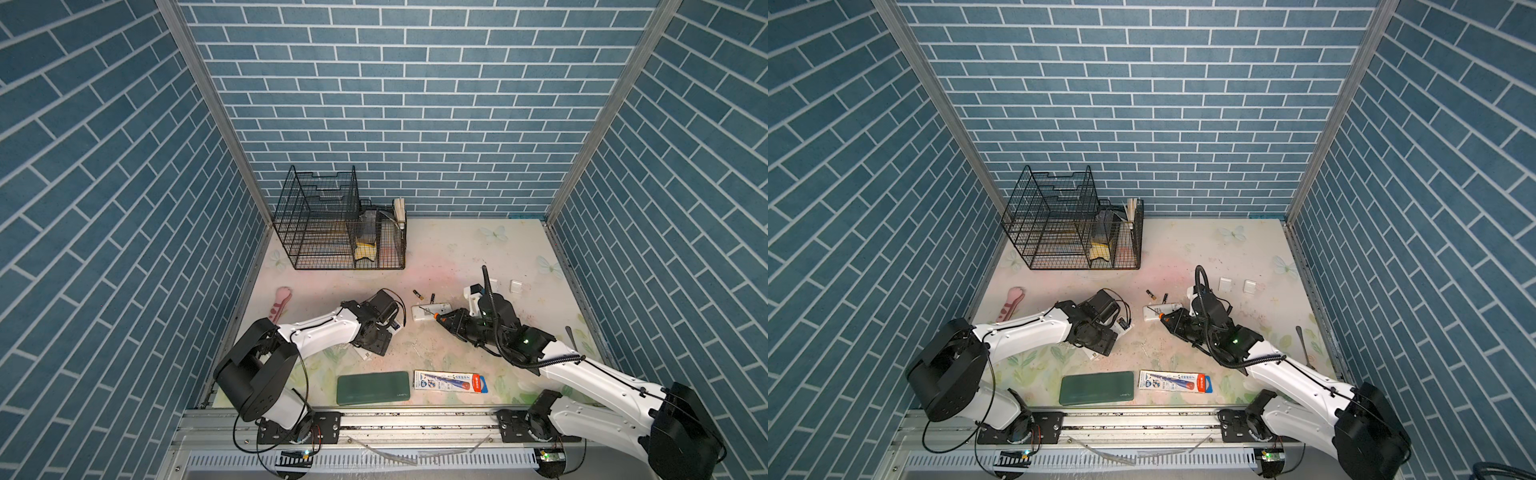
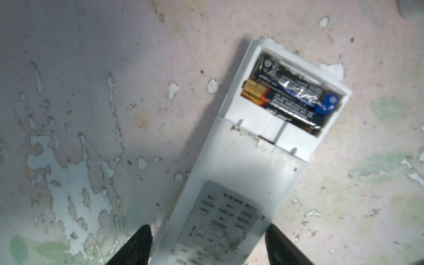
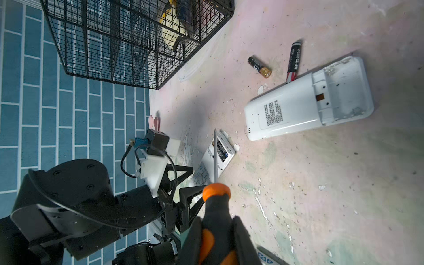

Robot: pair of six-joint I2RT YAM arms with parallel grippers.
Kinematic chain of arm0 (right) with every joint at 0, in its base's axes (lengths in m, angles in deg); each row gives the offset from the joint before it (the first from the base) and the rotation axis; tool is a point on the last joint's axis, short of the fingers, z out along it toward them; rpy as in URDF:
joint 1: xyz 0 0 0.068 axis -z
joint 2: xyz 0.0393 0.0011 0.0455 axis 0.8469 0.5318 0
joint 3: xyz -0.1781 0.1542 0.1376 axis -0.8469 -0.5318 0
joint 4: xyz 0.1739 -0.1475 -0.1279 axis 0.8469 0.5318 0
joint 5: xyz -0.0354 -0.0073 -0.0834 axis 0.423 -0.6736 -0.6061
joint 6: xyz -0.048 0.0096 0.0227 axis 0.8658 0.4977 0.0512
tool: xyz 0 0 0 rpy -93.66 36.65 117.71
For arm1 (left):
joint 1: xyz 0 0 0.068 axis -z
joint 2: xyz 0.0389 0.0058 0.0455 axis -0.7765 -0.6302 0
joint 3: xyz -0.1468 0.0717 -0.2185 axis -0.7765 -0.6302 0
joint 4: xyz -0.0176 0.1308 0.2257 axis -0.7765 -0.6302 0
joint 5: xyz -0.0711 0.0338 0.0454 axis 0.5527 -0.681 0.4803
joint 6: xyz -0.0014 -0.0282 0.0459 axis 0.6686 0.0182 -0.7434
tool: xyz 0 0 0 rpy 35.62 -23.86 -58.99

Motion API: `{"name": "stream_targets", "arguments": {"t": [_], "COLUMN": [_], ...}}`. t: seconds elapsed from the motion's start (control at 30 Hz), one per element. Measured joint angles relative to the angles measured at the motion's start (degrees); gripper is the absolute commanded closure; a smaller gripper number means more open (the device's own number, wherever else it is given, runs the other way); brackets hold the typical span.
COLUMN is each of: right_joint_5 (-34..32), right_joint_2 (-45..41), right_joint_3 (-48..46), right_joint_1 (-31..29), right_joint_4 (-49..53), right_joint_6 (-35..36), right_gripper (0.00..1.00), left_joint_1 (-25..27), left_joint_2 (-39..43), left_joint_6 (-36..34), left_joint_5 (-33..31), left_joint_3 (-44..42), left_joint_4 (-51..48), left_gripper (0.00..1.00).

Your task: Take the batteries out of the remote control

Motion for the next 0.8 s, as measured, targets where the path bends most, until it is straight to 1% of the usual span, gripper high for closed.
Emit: {"name": "stream_targets", "arguments": {"t": [0.17,0.3,0.4,0.5,0.7,0.8], "right_joint_5": [0.02,0.02,0.13,0.44,0.68,1.05], "right_joint_2": [-0.02,-0.02,0.31,1.55,5.05,7.15], "right_joint_3": [0.0,0.0,0.0,0.24,3.8,6.05], "right_joint_1": [0.07,0.11,0.11,0.15,0.15,0.15], "right_joint_4": [-0.11,-0.11,-0.09,0.61,4.39,5.01], "right_joint_6": [0.0,0.0,0.0,0.04,0.09,0.11], "right_gripper": [1.0,1.0,1.0,1.0,1.0,1.0], "left_joint_1": [0.11,0.2,0.22,0.22,0.31,0.33], "left_joint_2": [-0.55,-1.29,-1.42,-1.51,-1.51,-1.49], "left_joint_6": [-0.09,-0.24,-0.28,-0.28,-0.5,-0.55], "left_joint_5": [0.22,0.52,0.63,0.66,0.66,0.68], "left_joint_3": [0.0,0.0,0.0,0.02,0.0,-0.09], "left_joint_4": [0.39,1.01,1.51,1.6,1.97,2.16], "left_gripper": [0.35,0.38,0.38,0.39,0.49,0.5]}}
